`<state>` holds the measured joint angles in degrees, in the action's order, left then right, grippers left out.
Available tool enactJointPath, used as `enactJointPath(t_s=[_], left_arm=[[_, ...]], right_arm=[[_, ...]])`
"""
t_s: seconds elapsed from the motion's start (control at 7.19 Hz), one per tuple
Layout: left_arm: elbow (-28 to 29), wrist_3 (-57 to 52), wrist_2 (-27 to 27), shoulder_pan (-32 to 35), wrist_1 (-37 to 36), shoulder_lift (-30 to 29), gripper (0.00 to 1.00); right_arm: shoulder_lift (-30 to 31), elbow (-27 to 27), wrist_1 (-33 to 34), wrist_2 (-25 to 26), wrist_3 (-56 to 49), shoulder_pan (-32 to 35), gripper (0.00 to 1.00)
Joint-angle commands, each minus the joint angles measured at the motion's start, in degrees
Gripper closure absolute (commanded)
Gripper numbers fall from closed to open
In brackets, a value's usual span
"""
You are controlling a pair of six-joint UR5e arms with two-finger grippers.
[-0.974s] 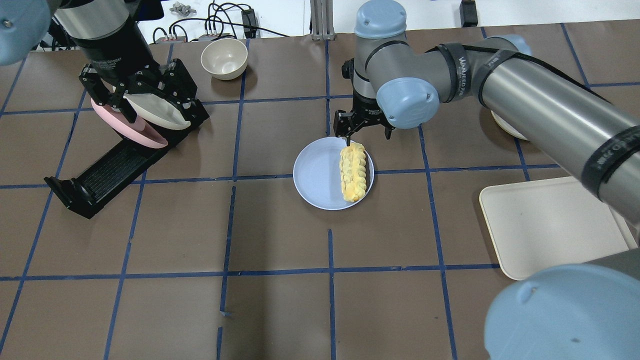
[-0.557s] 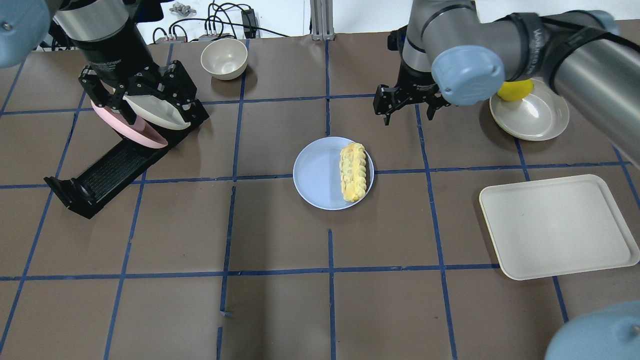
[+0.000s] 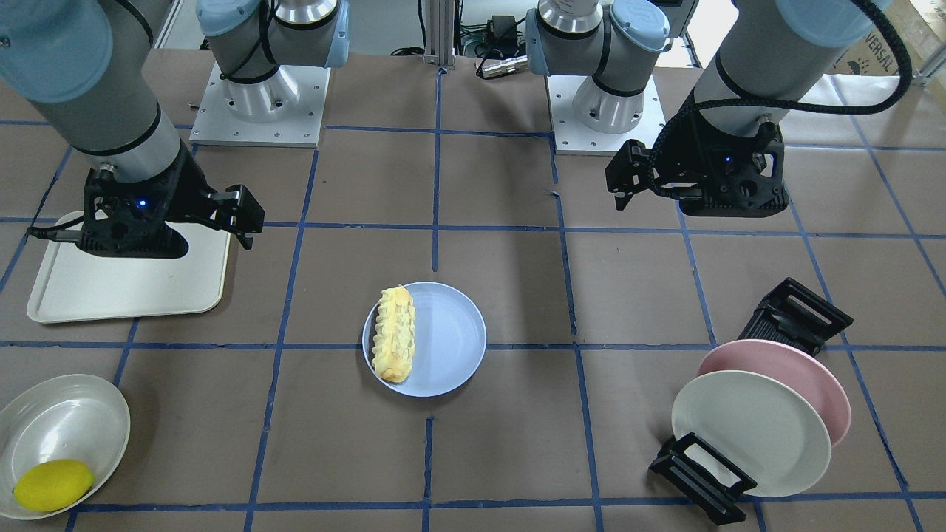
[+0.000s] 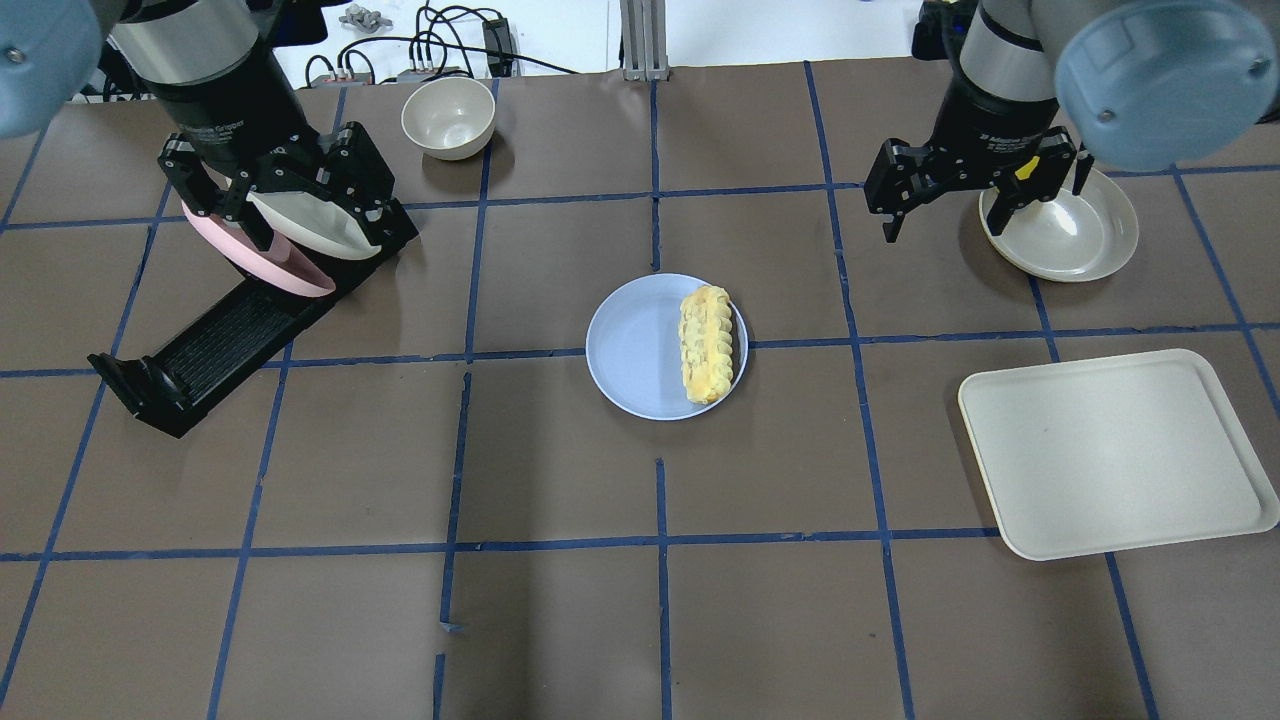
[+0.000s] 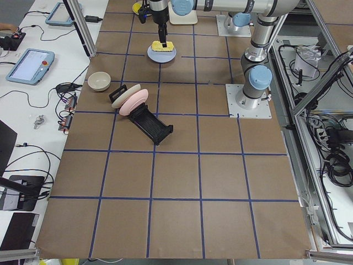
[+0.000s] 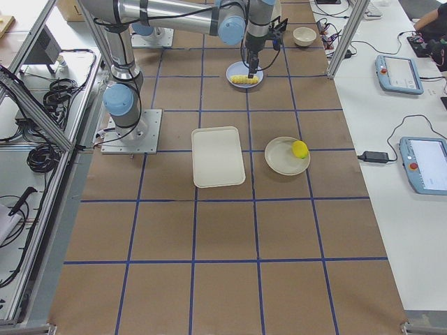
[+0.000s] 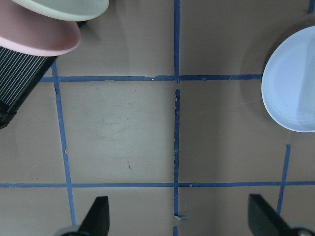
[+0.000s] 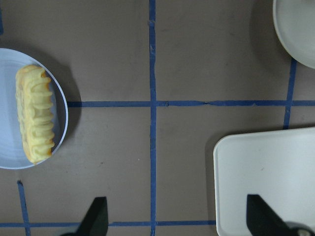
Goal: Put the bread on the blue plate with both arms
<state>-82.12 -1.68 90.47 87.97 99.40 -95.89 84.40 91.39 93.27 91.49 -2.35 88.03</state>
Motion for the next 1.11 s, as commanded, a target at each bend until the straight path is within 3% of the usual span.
enactJointPath(t_s=[0.0,0.28,0.83,0.97], left_arm=[[-0.06,0.01,-0.03,0.00,0.00,0.00,0.00],[-0.15,0.01,-0.03,0.00,0.00,0.00,0.00],[0.20,0.01,0.06,0.00,0.00,0.00,0.00],[0.11,0.01,0.06,0.00,0.00,0.00,0.00]], right_arm=[[4.80,6.05,0.50,0.10,-0.37,-0.05,0.00],[5.60,5.99,0.25,-0.35,-4.68,0.03,0.00],[9.12,7.14,-0.55,-0.69,3.05,0.74,0.00],[9.03,6.78,-0.03,-4.70,2.53,0.82,0.00]])
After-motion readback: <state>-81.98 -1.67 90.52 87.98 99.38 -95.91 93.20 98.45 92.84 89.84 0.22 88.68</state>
